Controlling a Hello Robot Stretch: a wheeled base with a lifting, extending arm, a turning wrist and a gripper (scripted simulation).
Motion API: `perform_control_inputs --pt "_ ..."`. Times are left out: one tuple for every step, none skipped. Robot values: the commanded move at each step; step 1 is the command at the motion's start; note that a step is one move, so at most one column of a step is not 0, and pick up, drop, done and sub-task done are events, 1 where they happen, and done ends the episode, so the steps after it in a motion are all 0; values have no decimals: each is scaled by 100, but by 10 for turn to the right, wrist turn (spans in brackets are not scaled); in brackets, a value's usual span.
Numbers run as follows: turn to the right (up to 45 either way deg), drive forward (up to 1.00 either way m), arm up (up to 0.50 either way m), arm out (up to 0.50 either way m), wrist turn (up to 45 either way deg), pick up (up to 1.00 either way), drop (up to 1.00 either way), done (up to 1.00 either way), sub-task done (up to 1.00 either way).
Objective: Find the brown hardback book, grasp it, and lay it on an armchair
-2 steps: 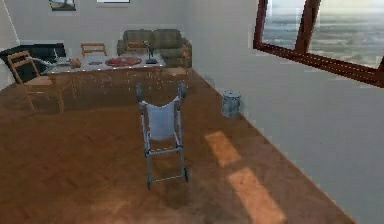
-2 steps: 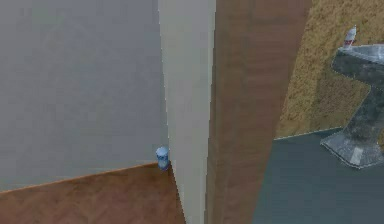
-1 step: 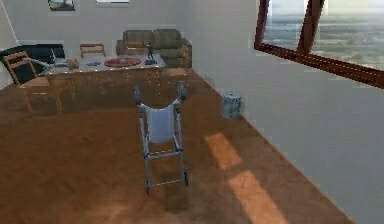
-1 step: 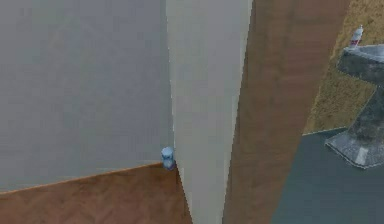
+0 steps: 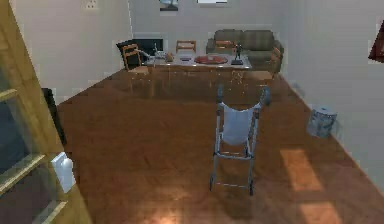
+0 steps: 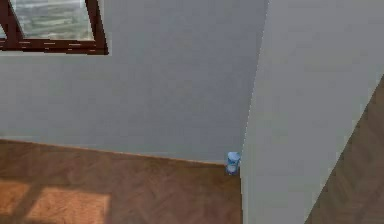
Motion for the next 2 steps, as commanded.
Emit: perform_control_inputs --pt "0 90 0 0 0 0 0 0 0" --pt "-270 0 0 0 0 0 0 0 0"
